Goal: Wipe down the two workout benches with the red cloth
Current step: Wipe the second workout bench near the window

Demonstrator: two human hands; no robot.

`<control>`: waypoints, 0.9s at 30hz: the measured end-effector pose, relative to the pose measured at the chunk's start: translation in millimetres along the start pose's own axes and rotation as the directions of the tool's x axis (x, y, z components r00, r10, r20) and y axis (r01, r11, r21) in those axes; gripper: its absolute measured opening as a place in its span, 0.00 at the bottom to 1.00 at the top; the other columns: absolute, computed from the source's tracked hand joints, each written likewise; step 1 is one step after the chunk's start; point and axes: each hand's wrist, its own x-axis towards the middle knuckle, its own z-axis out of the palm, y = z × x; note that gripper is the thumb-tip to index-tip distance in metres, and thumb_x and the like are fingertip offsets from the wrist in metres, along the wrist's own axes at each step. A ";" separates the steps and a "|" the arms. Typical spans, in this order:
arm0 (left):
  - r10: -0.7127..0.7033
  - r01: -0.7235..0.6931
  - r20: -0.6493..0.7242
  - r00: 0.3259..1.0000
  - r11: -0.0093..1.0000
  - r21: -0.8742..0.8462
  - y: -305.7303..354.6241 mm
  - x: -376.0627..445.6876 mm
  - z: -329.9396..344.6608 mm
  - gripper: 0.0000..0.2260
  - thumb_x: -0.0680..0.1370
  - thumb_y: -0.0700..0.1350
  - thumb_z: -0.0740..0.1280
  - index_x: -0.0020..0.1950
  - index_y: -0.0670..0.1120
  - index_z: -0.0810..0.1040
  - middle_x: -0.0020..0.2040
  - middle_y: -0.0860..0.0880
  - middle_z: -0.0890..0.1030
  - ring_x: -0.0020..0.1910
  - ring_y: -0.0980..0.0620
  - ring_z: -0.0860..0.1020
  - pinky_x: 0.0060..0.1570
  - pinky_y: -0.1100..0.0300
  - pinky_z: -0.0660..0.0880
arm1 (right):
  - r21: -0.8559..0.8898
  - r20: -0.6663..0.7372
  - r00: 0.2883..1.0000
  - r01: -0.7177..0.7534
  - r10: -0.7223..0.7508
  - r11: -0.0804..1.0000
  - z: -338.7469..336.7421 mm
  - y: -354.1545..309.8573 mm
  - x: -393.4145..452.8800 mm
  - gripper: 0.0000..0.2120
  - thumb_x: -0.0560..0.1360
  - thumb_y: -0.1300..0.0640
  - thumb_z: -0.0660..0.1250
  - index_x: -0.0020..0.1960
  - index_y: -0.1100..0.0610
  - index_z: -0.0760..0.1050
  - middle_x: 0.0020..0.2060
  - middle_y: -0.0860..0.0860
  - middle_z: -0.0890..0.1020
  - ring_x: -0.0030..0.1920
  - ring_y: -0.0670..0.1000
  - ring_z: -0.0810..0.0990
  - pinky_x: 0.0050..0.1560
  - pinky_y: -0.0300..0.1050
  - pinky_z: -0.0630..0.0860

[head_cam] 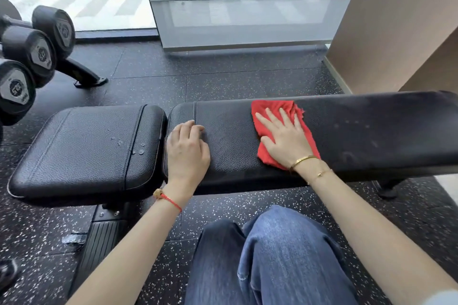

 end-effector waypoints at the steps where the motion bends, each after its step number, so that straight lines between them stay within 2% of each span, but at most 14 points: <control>1: 0.012 -0.012 0.007 1.000 1.000 -0.003 8.6 -0.2 2.4 0.14 0.76 0.39 0.63 0.61 0.42 0.78 0.65 0.43 0.76 0.67 0.40 0.71 0.68 0.44 0.66 | 0.000 0.007 0.999 0.048 -0.048 0.999 0.6 -0.1 -9.2 0.29 0.79 0.47 0.56 0.78 0.41 0.53 0.78 0.44 0.53 0.79 0.53 0.48 0.77 0.57 0.41; 4: 0.091 -0.090 0.044 0.995 0.996 -0.024 33.8 3.3 12.0 0.15 0.76 0.41 0.62 0.62 0.44 0.78 0.66 0.44 0.76 0.68 0.42 0.71 0.70 0.44 0.65 | 0.009 -0.014 0.999 0.045 -0.045 0.999 0.2 21.8 -34.5 0.29 0.77 0.45 0.53 0.77 0.41 0.55 0.78 0.43 0.56 0.78 0.53 0.50 0.77 0.56 0.42; 7: 0.135 -0.132 0.084 0.987 0.990 -0.040 49.8 10.8 22.5 0.15 0.77 0.42 0.61 0.63 0.45 0.77 0.66 0.46 0.76 0.68 0.44 0.70 0.70 0.45 0.63 | -0.008 -0.077 0.986 -0.148 0.147 0.989 -3.3 66.3 -45.5 0.28 0.77 0.46 0.52 0.77 0.42 0.56 0.78 0.45 0.57 0.78 0.55 0.53 0.77 0.56 0.44; 9: 0.146 -0.143 0.107 0.984 0.989 -0.031 56.3 12.8 29.5 0.14 0.78 0.43 0.61 0.63 0.46 0.77 0.66 0.48 0.75 0.68 0.45 0.70 0.71 0.46 0.63 | -0.012 -0.095 0.937 -0.337 0.335 0.941 -8.7 104.0 -42.5 0.27 0.79 0.49 0.55 0.77 0.43 0.56 0.78 0.46 0.57 0.78 0.56 0.53 0.77 0.57 0.46; 11: 0.152 -0.152 0.105 0.983 0.988 -0.005 57.8 12.7 33.2 0.14 0.77 0.44 0.61 0.62 0.47 0.77 0.65 0.49 0.76 0.68 0.46 0.70 0.71 0.46 0.62 | 0.030 -0.086 0.853 -0.514 0.514 0.858 -17.3 132.9 -32.1 0.27 0.80 0.49 0.54 0.78 0.44 0.55 0.78 0.48 0.56 0.78 0.57 0.52 0.76 0.58 0.45; 13: 0.154 -0.154 0.083 0.985 0.988 -0.006 56.8 12.3 34.4 0.14 0.76 0.44 0.61 0.61 0.47 0.77 0.64 0.48 0.77 0.66 0.45 0.71 0.70 0.45 0.64 | 0.085 -0.058 0.775 -0.624 0.629 0.777 -22.9 141.4 -16.2 0.26 0.80 0.47 0.52 0.78 0.44 0.55 0.79 0.48 0.54 0.78 0.58 0.50 0.76 0.60 0.44; 14: 0.152 -0.152 0.074 0.986 0.988 -0.008 56.4 12.4 34.6 0.14 0.76 0.44 0.61 0.60 0.47 0.77 0.63 0.48 0.77 0.66 0.44 0.72 0.69 0.45 0.64 | 0.090 -0.047 0.762 -0.640 0.646 0.763 -22.6 136.6 -8.8 0.26 0.80 0.47 0.52 0.78 0.44 0.54 0.79 0.48 0.54 0.78 0.59 0.49 0.76 0.60 0.43; 16: 0.149 -0.149 0.062 0.987 0.989 -0.009 56.4 12.5 35.3 0.14 0.75 0.44 0.60 0.59 0.47 0.77 0.62 0.48 0.77 0.64 0.44 0.72 0.68 0.45 0.65 | 0.058 -0.057 0.808 -0.583 0.586 0.810 -18.5 115.3 -0.7 0.27 0.80 0.47 0.52 0.78 0.44 0.53 0.79 0.49 0.53 0.78 0.59 0.49 0.76 0.60 0.42; 19: 0.160 -0.160 0.046 0.986 0.987 -0.010 55.3 11.9 36.8 0.14 0.75 0.45 0.60 0.59 0.47 0.77 0.61 0.48 0.78 0.64 0.44 0.73 0.68 0.45 0.65 | 0.020 -0.061 0.934 -0.351 0.352 0.936 -10.9 73.9 -8.4 0.28 0.79 0.47 0.55 0.78 0.42 0.53 0.79 0.46 0.54 0.78 0.57 0.50 0.77 0.58 0.42; 21: 0.162 -0.162 0.043 0.986 0.987 -0.017 53.2 11.6 38.3 0.14 0.75 0.45 0.60 0.59 0.47 0.77 0.61 0.48 0.78 0.64 0.44 0.73 0.68 0.45 0.65 | 0.001 -0.067 0.981 -0.182 0.182 0.983 -2.9 51.2 -23.9 0.29 0.78 0.47 0.57 0.77 0.41 0.54 0.78 0.45 0.55 0.78 0.55 0.50 0.77 0.57 0.43; 24: 0.165 -0.165 0.045 0.985 0.986 -0.016 52.6 11.1 39.0 0.14 0.75 0.45 0.60 0.60 0.47 0.77 0.62 0.48 0.78 0.64 0.45 0.73 0.68 0.45 0.65 | -0.014 -0.074 0.997 -0.014 0.013 1.000 2.7 41.3 -43.1 0.29 0.77 0.47 0.58 0.77 0.41 0.56 0.78 0.44 0.57 0.78 0.54 0.51 0.77 0.57 0.44; 27: 0.172 -0.171 0.040 0.984 0.985 -0.027 52.5 10.5 38.5 0.14 0.76 0.44 0.62 0.60 0.47 0.77 0.62 0.48 0.78 0.64 0.45 0.73 0.68 0.45 0.65 | 0.016 -0.061 0.998 -0.001 0.002 1.000 -1.0 51.0 -43.9 0.28 0.78 0.48 0.59 0.77 0.41 0.57 0.77 0.44 0.58 0.78 0.54 0.51 0.77 0.56 0.45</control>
